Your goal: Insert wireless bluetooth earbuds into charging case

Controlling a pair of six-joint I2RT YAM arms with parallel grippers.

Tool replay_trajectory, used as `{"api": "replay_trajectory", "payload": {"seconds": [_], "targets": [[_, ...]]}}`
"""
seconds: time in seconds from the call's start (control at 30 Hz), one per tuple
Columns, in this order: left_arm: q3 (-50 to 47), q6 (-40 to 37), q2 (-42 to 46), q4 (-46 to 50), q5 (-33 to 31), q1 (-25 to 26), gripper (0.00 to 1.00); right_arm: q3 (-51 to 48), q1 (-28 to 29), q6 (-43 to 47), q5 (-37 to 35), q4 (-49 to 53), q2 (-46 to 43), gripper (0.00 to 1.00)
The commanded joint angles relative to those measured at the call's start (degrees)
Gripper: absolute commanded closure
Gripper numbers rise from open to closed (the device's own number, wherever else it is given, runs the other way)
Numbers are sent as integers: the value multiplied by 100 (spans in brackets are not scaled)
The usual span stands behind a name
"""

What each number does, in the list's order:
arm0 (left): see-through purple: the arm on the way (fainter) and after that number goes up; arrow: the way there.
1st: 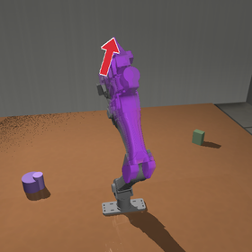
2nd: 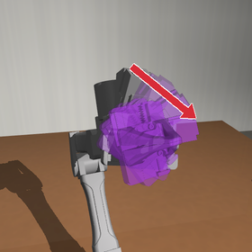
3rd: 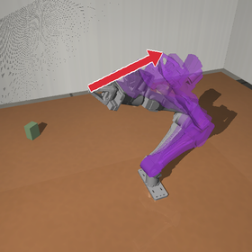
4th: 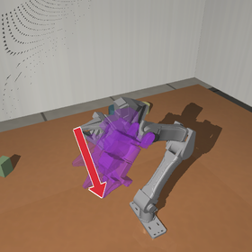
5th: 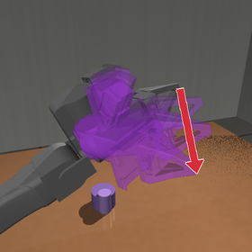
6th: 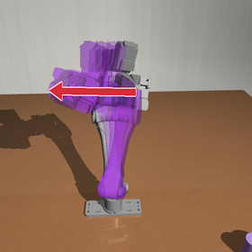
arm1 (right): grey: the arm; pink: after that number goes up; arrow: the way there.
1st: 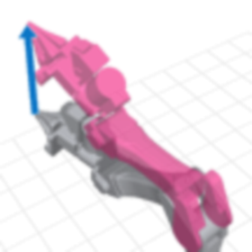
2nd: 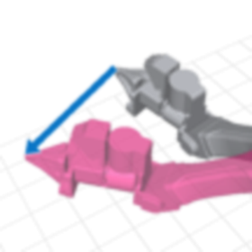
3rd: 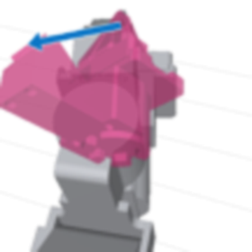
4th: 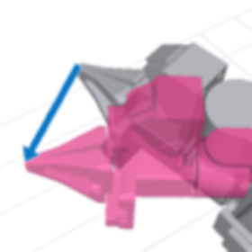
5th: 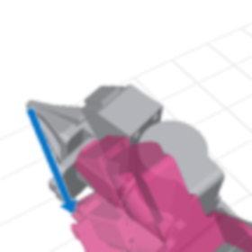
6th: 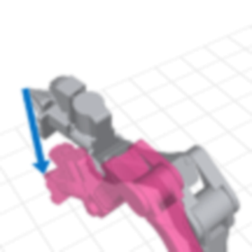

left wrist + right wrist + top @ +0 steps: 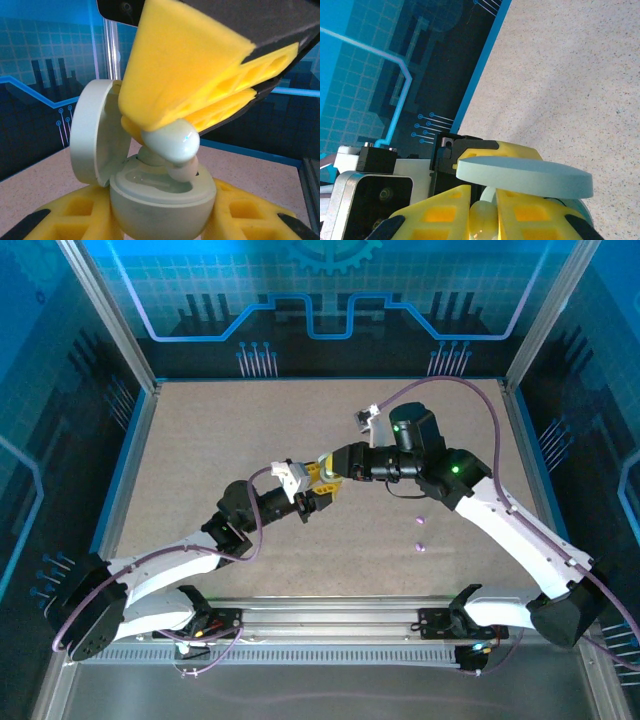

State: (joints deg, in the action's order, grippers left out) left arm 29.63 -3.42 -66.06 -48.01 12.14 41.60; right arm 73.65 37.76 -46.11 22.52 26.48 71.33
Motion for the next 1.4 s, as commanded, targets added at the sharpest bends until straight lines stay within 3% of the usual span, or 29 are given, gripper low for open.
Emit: {"api": "replay_trajectory", "payload": {"seconds": [0.0, 0.87, 1.37], "targets": [[61, -141, -7, -262, -89, 72, 74, 231, 118, 13, -181, -3, 90, 80], [84, -81, 75, -402, -318, 82, 74, 646, 395, 501, -520, 913, 332, 77], [35, -62, 91, -376, -267, 85, 74, 744, 422, 509, -648, 929, 275, 69]]}}
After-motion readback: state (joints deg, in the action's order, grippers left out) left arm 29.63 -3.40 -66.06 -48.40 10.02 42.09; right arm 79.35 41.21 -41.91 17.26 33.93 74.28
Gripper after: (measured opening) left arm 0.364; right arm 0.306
